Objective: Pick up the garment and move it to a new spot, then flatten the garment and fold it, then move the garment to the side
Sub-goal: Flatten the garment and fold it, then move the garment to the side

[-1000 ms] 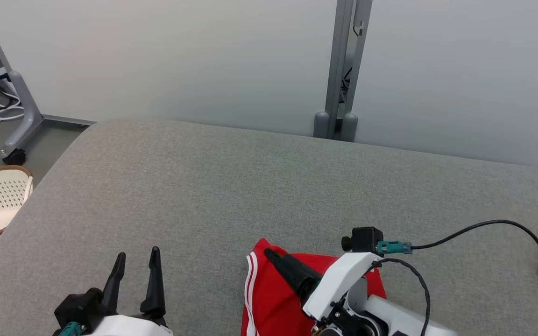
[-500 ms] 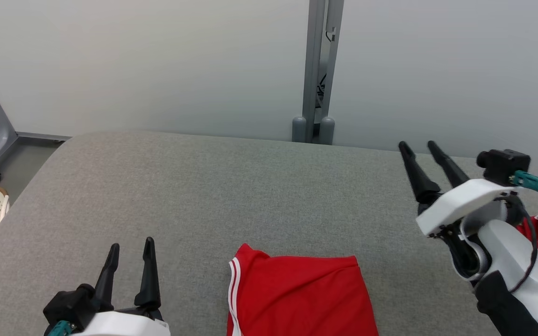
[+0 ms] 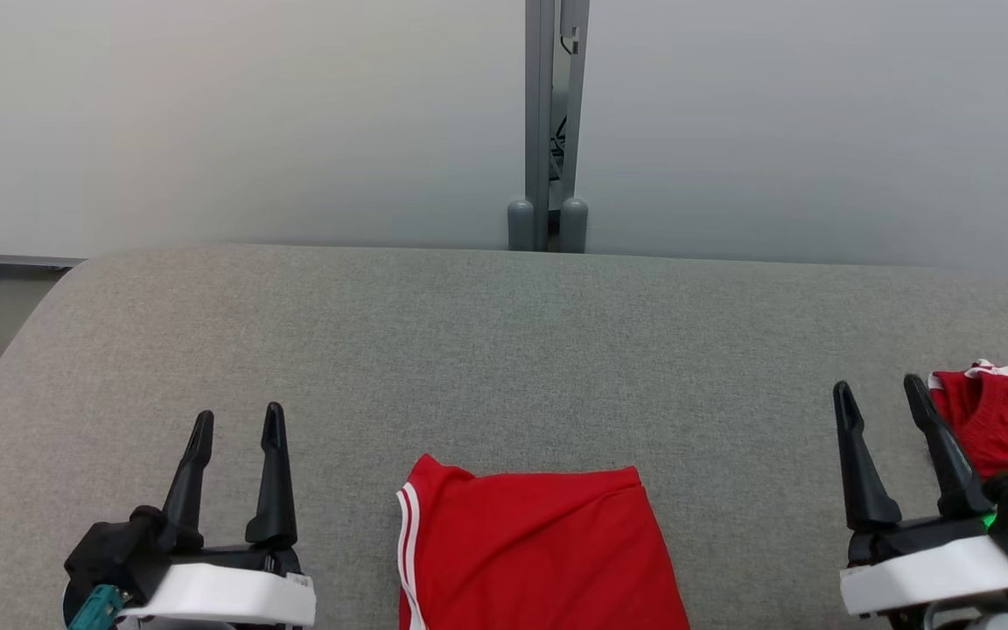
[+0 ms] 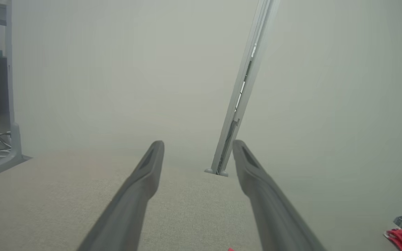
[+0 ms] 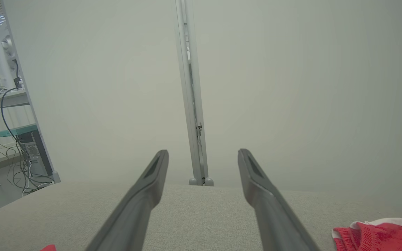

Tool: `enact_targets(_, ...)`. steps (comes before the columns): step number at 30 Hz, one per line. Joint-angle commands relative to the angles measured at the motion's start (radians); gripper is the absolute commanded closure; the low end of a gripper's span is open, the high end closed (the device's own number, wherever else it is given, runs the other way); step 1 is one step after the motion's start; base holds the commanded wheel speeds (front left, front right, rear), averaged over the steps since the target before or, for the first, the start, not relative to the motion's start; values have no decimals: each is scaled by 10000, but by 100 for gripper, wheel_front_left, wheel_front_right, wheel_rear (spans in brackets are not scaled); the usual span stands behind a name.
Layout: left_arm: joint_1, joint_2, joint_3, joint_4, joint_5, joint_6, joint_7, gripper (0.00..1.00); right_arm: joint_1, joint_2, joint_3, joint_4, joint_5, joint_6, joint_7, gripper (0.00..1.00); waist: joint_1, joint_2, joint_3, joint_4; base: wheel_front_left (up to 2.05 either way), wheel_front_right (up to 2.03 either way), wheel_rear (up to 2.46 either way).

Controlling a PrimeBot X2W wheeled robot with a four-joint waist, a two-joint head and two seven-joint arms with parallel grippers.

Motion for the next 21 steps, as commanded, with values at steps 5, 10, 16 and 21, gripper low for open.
enact_targets(5,290,49,148,42,776,87,-38,0,1007,289,-136,-479,-204,21,-11,0,0,-1,42,-148,0,0,0)
enact_targets(10,467,48,55,482,821,-261,-38,0,1438,474,-100,-346,-353,21,-11,0,0,-1,50,-210,0,0,0)
enact_targets(16,442,41,-36,808,901,-463,-38,0,1317,531,-153,-197,-373,21,-11,0,0,-1,63,-198,0,0,0)
enact_targets(21,359,41,-64,846,908,-467,-38,0,1194,534,-265,-79,-312,21,-11,0,0,-1,77,-118,0,0,0)
